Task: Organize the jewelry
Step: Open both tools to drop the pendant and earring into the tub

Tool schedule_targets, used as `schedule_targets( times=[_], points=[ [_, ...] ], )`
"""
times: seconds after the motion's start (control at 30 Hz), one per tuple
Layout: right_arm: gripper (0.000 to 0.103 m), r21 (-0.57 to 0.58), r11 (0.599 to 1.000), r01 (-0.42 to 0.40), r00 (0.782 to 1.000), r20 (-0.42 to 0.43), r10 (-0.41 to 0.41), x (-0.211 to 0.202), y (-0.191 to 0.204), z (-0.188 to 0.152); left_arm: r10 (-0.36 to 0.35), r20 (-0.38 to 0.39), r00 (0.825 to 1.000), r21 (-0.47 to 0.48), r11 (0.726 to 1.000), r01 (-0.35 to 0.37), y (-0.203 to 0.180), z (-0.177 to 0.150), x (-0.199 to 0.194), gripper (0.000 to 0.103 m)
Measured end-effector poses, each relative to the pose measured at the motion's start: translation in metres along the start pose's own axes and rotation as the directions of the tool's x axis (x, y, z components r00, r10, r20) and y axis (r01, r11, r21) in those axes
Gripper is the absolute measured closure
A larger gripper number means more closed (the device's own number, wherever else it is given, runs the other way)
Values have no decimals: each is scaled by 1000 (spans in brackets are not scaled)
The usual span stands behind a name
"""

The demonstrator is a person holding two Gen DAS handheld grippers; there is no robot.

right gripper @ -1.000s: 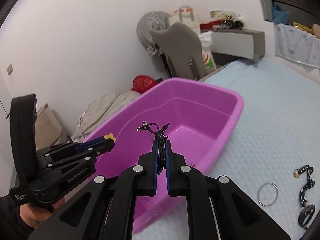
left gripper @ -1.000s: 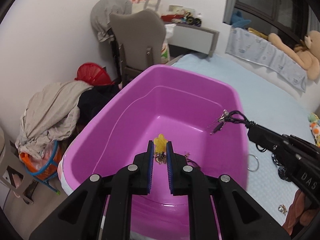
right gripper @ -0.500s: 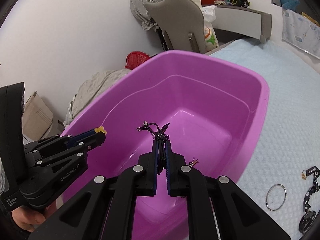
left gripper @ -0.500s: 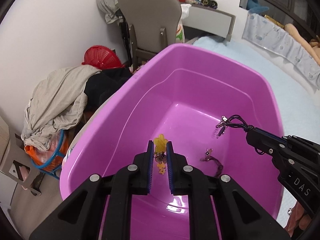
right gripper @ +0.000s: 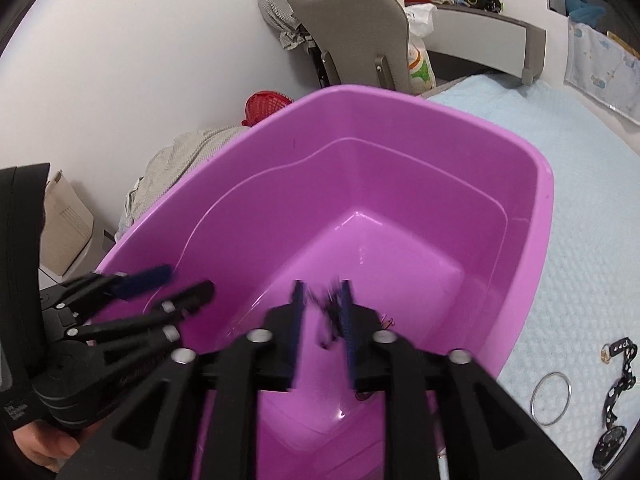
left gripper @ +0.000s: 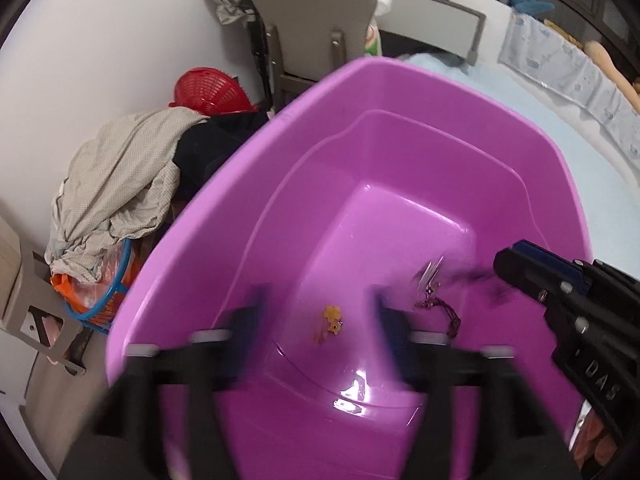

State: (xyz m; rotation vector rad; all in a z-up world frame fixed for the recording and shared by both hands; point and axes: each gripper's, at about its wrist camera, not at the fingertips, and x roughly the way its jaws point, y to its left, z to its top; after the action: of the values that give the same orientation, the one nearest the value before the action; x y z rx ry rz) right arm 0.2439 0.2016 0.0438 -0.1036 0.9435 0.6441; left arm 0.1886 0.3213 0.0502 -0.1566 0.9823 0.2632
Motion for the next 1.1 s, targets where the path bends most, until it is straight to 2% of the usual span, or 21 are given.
schedule_targets(
  times=[0.07,0.1,0.2,1.1],
  points=[
    [57,-6,1000,13,1000,17,-13,-4,1,1,34,38,999,4,999,-34,0,2,-6,24],
    [57,-6,1000,16,1000,23,-16,-5,1,1,47,39,998,7,999,-47,0,3,-6,24],
    [57,-14,1000,20,1000,18,-19,-5,2,-1,28,13,1000,-23,999,-28,5,4,-1,24],
    [57,0,1000,28,999,31,-28,-14,-4,-10,54,51,997,-39,998,-52,11,1,-11,24]
  ],
)
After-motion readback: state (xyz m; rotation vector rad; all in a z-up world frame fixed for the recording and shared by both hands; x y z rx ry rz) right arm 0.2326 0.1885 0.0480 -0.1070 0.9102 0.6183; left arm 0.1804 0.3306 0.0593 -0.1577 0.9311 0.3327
